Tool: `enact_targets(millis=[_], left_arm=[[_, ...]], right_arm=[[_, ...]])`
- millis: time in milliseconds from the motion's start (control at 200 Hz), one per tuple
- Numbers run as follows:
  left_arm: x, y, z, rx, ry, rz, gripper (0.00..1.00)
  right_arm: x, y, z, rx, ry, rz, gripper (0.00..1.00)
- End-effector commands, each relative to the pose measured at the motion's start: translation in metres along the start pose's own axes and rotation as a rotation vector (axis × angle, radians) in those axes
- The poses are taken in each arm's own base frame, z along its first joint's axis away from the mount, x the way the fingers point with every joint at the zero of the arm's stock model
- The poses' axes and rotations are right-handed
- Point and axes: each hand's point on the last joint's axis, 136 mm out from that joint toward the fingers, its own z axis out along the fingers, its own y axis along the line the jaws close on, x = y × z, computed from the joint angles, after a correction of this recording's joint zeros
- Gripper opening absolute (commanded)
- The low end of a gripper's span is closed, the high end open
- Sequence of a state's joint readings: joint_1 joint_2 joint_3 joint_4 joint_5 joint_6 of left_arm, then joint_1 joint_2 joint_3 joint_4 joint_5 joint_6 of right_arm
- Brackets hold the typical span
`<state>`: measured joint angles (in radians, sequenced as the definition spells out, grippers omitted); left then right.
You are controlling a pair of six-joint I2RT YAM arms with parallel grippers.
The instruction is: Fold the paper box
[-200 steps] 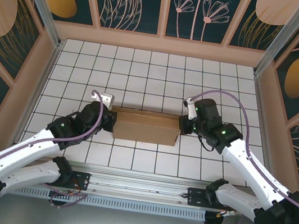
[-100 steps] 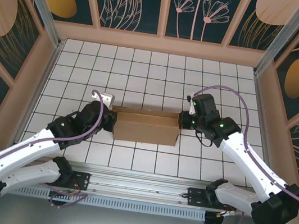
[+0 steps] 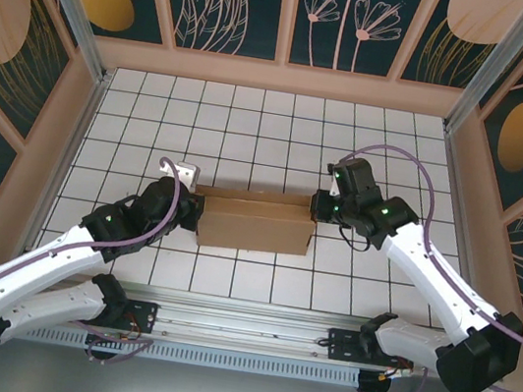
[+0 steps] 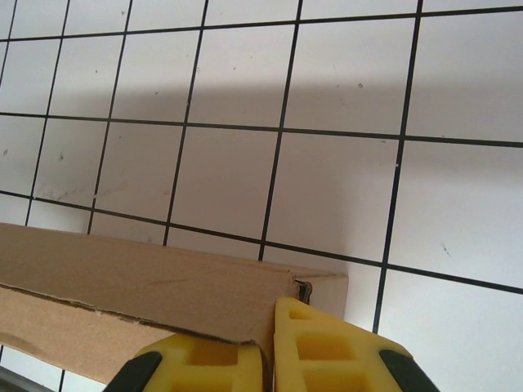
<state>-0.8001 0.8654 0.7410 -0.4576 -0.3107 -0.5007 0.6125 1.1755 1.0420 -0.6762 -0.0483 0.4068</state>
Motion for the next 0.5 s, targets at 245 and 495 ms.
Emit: enact_targets(millis=[245, 495], left_arm=[[-0.008, -0.012, -0.006, 0.052, -0.004, 0.008, 0.2], [-0.012, -0.01, -0.009, 0.043, -0.013, 0.007, 0.21]], right_arm=[[-0.006, 0.018, -0.007, -0.084, 0.049, 0.043, 0.09], [-0.005, 0.003, -0.009, -0.02, 0.006, -0.006, 0.06]])
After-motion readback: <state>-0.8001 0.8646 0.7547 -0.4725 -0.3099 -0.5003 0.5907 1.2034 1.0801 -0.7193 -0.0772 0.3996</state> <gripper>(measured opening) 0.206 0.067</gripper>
